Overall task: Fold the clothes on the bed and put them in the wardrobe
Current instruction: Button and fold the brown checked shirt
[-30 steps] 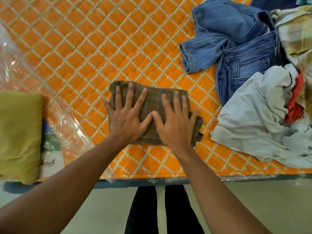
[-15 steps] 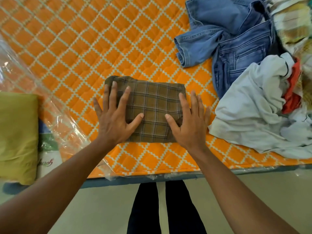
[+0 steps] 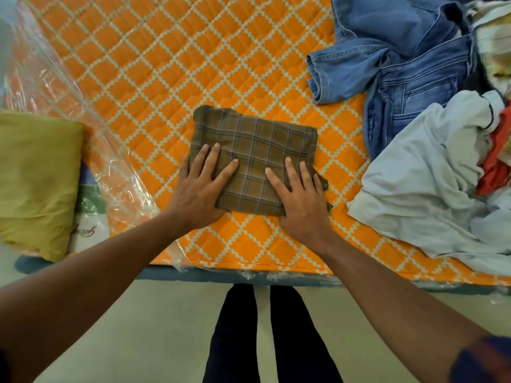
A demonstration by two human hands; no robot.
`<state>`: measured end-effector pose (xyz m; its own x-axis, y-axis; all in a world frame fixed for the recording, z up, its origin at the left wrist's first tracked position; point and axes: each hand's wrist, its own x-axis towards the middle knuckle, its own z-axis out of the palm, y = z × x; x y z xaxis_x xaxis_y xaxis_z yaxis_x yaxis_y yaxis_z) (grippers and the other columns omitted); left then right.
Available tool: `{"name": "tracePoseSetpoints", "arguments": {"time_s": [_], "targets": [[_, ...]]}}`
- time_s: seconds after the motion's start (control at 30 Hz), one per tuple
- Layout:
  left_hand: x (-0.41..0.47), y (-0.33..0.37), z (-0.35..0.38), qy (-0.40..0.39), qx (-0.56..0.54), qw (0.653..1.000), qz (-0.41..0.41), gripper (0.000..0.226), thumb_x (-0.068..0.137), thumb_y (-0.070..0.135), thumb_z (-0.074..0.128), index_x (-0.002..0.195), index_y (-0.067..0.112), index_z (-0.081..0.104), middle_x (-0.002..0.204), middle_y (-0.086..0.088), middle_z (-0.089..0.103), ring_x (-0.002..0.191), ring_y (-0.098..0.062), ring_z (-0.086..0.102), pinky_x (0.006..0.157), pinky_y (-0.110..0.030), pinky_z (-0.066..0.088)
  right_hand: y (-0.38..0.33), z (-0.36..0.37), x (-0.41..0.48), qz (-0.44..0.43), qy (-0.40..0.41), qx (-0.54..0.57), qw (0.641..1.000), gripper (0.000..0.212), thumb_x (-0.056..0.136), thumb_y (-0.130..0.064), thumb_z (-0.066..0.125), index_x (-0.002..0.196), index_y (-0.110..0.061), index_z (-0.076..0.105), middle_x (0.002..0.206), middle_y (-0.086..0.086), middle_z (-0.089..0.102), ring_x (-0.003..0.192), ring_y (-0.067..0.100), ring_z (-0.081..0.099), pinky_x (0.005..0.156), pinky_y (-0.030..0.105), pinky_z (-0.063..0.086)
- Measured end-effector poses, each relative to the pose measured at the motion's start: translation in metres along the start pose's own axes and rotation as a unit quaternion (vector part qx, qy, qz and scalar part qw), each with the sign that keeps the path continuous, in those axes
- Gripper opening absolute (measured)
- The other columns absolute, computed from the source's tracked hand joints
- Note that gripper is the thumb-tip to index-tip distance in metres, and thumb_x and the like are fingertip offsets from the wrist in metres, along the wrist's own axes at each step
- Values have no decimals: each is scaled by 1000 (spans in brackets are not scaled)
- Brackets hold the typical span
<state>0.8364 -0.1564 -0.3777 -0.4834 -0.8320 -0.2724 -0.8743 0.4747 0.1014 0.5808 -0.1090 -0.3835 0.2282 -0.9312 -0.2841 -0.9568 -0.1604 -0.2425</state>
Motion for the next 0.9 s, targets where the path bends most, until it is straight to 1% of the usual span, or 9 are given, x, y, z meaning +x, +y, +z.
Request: {"name": "tracePoseSetpoints", "arguments": {"time_s": [0.07,0.13,0.2,0.3,0.43,0.5,0.63,0.73,0.9], "targets": [[4,3,-6,1,7,1000,-2,94,73,51,72,154,21,33,160,-27,24,145,-48,28,108,-68,31,0,-10,6,-5,-7,30,1000,85,85,-22,71,159,-30,30,162,19,31,146,46,34,110,61,41],[7,3,-16,15,-9,1000,3,78,76,51,52,148,20,45,153,-28,39,135,-48,45,103,-63,38,2,-32,18,-19,-39,49,998,79,85,-19,72,156,-30,38,156,16,44,138,41,47,102,54,51],[6,-2,-34,30,-49,998,10,72,75,48,41,140,19,55,143,-24,53,119,-47,60,91,-55,47,4,-68,33,-67,-77,55,993,71,86,-21,69,151,-34,45,143,6,59,127,32,58,96,44,53],[-8,-24,-75,94,-95,991,-7,61,75,34,48,134,23,59,128,-7,66,98,-39,68,66,-42,55,-12,-129,64,-95,-149,49,983,63,86,-18,66,143,-42,51,125,1,70,104,27,66,80,33,51],[-48,-65,-132,156,-130,974,-103,66,68,33,51,133,30,60,125,3,68,102,-33,69,70,-40,57,-71,-189,117,-136,-211,42,967,61,78,-20,62,129,-53,52,108,0,72,91,29,69,74,43,58],[-85,-105,-163,213,-153,951,-165,64,66,27,60,130,32,63,125,8,68,107,-27,68,75,-38,57,-132,-217,150,-185,-205,27,961,66,78,-17,58,130,-57,49,114,2,72,93,31,69,77,49,60],[-165,-177,-214,352,-125,894,-247,58,69,16,65,126,26,69,125,4,69,107,-28,68,81,-41,58,-260,-264,203,-303,-139,16,942,70,79,-18,62,136,-57,50,113,6,74,93,30,71,75,44,60],[-222,-220,-230,426,-49,861,-273,43,84,15,64,126,21,71,126,-3,70,107,-31,68,85,-43,55,-350,-273,230,-407,-41,39,912,72,80,-13,66,141,-48,53,129,3,70,114,32,65,88,45,54],[-268,-256,-146,409,2,854,-321,39,87,21,71,126,22,71,123,-8,70,96,-32,65,74,-44,51,-429,-187,276,-549,11,-15,835,72,74,-19,43,144,-30,57,147,3,57,134,32,54,102,51,48]]}}
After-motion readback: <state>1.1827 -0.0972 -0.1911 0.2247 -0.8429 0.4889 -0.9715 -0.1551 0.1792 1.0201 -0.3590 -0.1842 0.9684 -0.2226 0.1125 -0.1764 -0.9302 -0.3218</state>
